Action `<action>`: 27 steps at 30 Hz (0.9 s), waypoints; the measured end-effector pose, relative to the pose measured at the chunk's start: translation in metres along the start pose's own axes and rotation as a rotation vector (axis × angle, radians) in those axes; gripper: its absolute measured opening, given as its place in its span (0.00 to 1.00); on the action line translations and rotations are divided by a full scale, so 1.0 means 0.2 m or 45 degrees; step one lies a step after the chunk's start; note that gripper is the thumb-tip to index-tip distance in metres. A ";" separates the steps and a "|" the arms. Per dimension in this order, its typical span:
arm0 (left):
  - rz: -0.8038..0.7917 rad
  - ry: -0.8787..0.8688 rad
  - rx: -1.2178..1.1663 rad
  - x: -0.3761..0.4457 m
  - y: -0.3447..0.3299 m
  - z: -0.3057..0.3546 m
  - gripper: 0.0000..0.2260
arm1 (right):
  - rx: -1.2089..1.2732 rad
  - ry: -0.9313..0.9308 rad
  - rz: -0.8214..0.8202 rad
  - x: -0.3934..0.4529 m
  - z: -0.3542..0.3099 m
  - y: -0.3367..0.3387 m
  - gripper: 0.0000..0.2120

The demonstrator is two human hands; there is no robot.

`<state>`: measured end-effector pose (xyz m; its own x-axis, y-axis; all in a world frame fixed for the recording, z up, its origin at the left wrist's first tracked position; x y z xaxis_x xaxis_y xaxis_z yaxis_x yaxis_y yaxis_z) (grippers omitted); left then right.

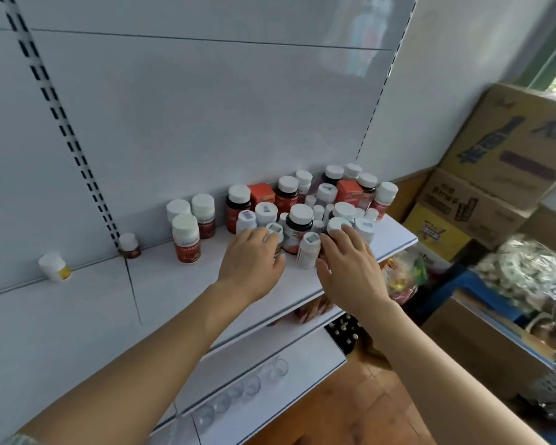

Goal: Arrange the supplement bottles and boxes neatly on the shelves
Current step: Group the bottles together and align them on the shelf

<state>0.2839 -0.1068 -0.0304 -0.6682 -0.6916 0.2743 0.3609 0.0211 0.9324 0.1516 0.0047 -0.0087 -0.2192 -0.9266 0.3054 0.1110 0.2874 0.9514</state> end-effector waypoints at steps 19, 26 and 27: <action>0.007 0.241 -0.038 0.29 -0.32 0.36 0.10 | 0.301 0.679 0.042 0.38 0.54 -0.17 0.14; -0.019 0.287 -0.145 0.31 -0.34 0.33 0.08 | 0.337 0.720 -0.006 0.39 0.55 -0.18 0.14; -0.040 0.311 -0.194 0.30 -0.35 0.31 0.08 | 0.355 0.735 -0.002 0.39 0.55 -0.18 0.14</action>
<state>0.1784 -0.1051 -0.0637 -0.5106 -0.8440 0.1642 0.4486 -0.0986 0.8883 0.0242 -0.0509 -0.0145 0.3468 -0.8861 0.3074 -0.1623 0.2661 0.9502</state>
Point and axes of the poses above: each hand's wrist, its own x-axis towards the middle knuckle, its own y-axis out of the back of the hand, z = x × y, the point moved 6 cm from there along x, towards the middle knuckle, and after that the axes turned 3 degrees about y, right-handed, at the moved point
